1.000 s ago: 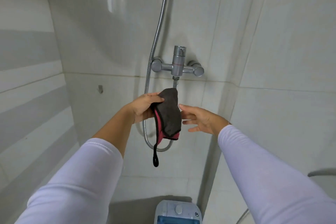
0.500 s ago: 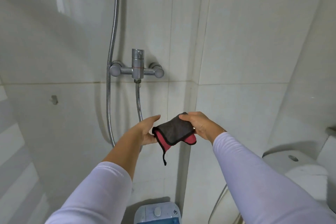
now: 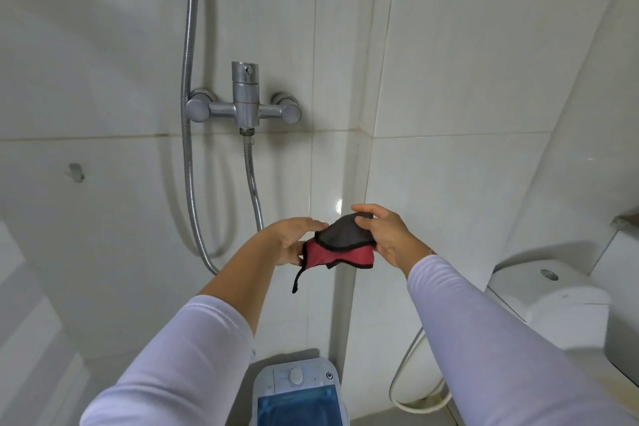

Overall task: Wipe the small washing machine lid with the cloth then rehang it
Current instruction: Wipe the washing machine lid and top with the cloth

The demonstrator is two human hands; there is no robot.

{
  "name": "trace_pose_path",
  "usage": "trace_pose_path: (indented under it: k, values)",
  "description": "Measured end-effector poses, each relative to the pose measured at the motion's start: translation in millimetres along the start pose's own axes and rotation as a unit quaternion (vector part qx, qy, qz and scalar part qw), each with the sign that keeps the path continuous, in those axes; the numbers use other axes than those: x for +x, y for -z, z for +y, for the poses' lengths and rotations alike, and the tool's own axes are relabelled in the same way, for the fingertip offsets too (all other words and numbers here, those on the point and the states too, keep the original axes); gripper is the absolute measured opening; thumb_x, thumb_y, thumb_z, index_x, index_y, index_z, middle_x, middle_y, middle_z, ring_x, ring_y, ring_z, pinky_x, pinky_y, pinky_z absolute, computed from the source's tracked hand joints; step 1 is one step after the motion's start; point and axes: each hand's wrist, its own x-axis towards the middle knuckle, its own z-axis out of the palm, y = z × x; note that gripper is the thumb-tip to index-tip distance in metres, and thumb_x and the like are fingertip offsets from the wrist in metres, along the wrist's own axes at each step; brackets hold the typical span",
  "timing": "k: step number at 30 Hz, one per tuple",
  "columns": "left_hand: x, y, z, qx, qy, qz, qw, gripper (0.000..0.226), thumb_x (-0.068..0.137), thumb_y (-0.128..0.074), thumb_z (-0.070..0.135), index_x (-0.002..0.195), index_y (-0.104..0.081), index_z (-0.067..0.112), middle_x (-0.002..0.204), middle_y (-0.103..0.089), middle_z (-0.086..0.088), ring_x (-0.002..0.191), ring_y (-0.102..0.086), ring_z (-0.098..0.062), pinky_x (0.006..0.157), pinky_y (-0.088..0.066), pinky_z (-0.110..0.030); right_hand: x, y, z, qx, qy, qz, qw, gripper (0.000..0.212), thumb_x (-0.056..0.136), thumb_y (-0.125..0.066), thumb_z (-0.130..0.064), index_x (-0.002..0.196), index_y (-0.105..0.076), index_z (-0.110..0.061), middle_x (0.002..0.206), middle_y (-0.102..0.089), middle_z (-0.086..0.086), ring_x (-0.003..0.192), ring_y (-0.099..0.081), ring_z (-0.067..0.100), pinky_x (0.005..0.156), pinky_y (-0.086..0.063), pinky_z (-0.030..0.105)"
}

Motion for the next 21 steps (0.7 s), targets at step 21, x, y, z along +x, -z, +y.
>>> trace_pose_path:
  k: [21]
  values:
    - [174.2, 48.5, -202.6, 0.451, -0.097, 0.166, 0.872, 0.027, 0.073, -0.075, 0.038, 0.090, -0.066, 0.020, 0.095, -0.060, 0.004, 0.093, -0.055, -0.015, 0.070, -0.039, -0.020, 107.4, -6.2, 243.6, -0.406, 0.060, -0.134, 0.902, 0.027, 0.075, -0.071, -0.018, 0.058, -0.050, -0.017, 0.061, -0.048, -0.003, 0.058, -0.046, 0.012, 0.052, -0.031, 0.019]
